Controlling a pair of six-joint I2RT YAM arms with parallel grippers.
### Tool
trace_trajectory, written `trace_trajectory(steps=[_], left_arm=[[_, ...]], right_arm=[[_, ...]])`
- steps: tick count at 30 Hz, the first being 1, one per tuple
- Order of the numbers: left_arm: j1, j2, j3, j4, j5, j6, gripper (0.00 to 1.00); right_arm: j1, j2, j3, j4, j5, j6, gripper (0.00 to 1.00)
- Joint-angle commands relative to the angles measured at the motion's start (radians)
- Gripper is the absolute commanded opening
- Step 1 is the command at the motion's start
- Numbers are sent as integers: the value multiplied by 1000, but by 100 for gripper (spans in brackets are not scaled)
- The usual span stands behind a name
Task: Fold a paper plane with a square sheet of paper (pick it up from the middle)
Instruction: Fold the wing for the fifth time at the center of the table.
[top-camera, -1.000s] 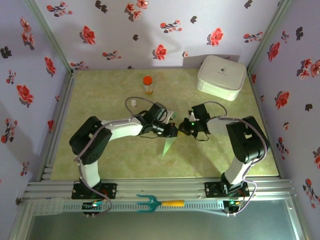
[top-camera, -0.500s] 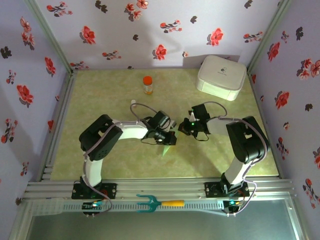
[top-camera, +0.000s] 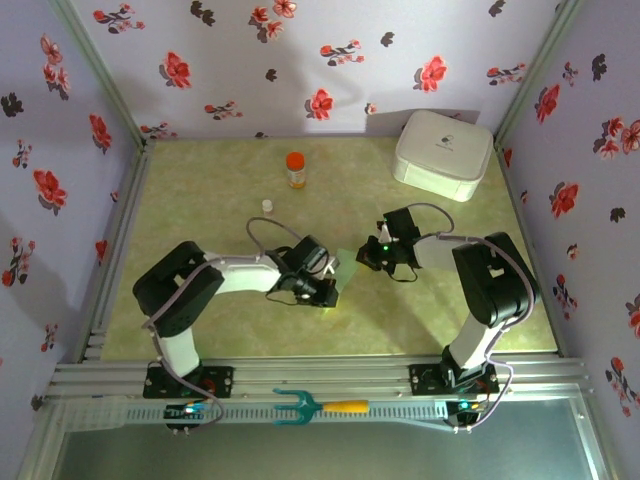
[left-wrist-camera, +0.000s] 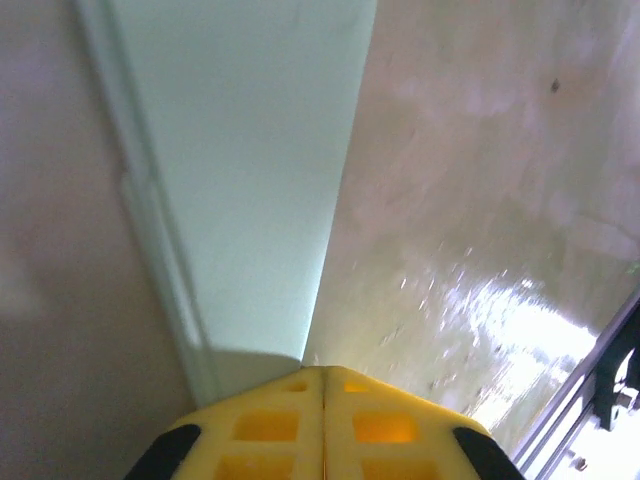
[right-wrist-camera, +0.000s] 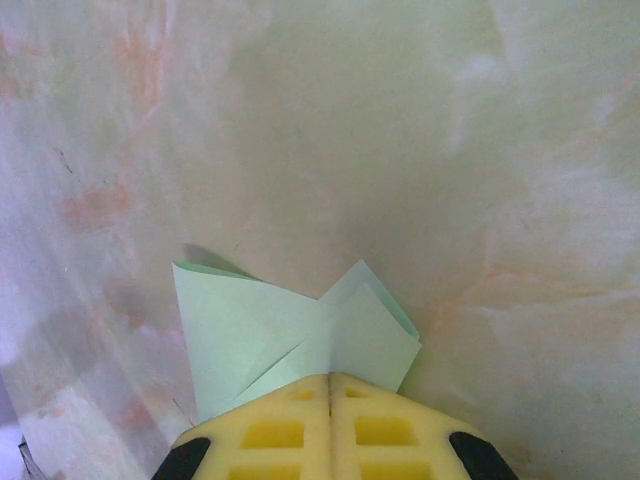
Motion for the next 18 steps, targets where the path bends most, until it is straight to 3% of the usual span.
trace_trajectory(steps=[1,9,18], left_arm=[[-11,-67,-44,-113,-36,24,5],[24,-181,-18,51,-60,23,2],[93,43,137,103,-7,16,8]], right_arm=[[-5,17,-36,-69,82,-2,0],[-4,11,-36,-59,66,4,0],[-4,20,-40,-27,35,19,1]])
